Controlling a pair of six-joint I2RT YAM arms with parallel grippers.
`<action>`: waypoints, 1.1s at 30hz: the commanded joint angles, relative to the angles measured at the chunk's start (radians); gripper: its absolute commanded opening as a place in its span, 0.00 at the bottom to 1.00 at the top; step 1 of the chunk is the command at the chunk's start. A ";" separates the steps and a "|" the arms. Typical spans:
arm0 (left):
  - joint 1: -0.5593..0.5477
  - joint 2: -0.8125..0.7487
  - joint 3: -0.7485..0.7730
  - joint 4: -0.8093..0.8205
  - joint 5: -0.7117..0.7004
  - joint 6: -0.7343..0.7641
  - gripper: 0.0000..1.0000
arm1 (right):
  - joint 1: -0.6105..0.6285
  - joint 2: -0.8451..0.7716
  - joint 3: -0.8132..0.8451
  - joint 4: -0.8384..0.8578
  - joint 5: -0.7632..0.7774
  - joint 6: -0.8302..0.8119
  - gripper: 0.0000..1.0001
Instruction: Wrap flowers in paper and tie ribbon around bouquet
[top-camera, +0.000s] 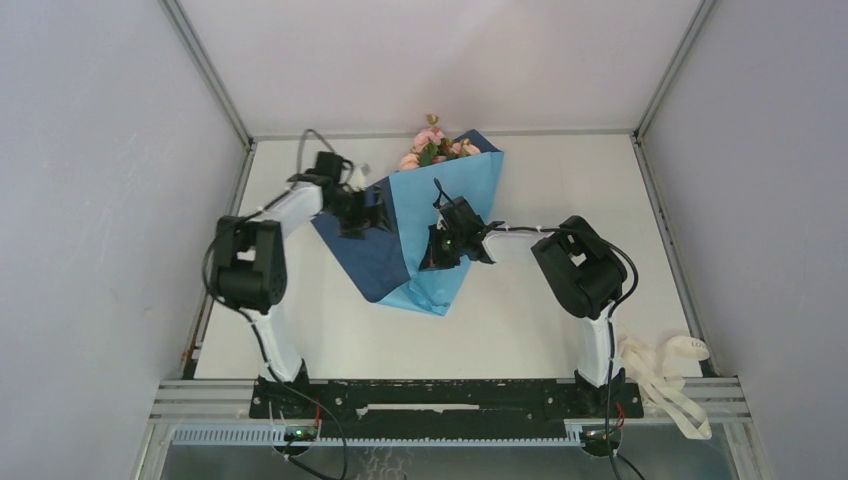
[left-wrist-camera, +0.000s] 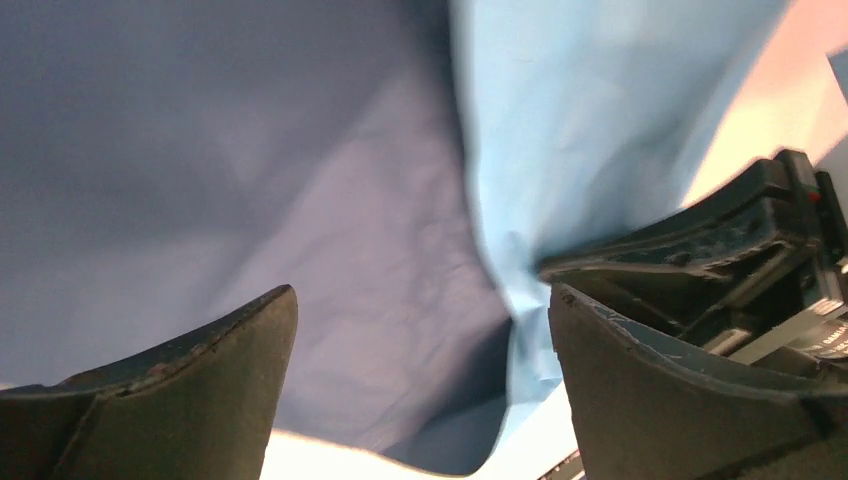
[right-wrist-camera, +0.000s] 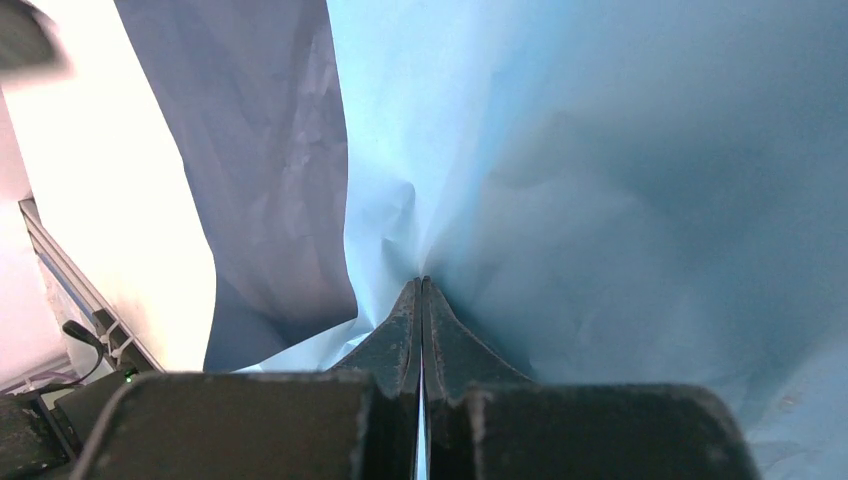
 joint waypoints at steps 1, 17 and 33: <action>0.221 -0.166 -0.141 0.055 -0.115 -0.133 1.00 | 0.032 0.015 -0.035 -0.048 0.074 -0.007 0.00; 0.225 0.043 -0.229 0.241 0.082 -0.323 1.00 | 0.036 -0.012 -0.036 -0.071 0.093 -0.031 0.00; 0.155 -0.156 -0.282 0.268 0.036 -0.196 0.36 | 0.032 -0.011 -0.036 -0.072 0.088 -0.024 0.00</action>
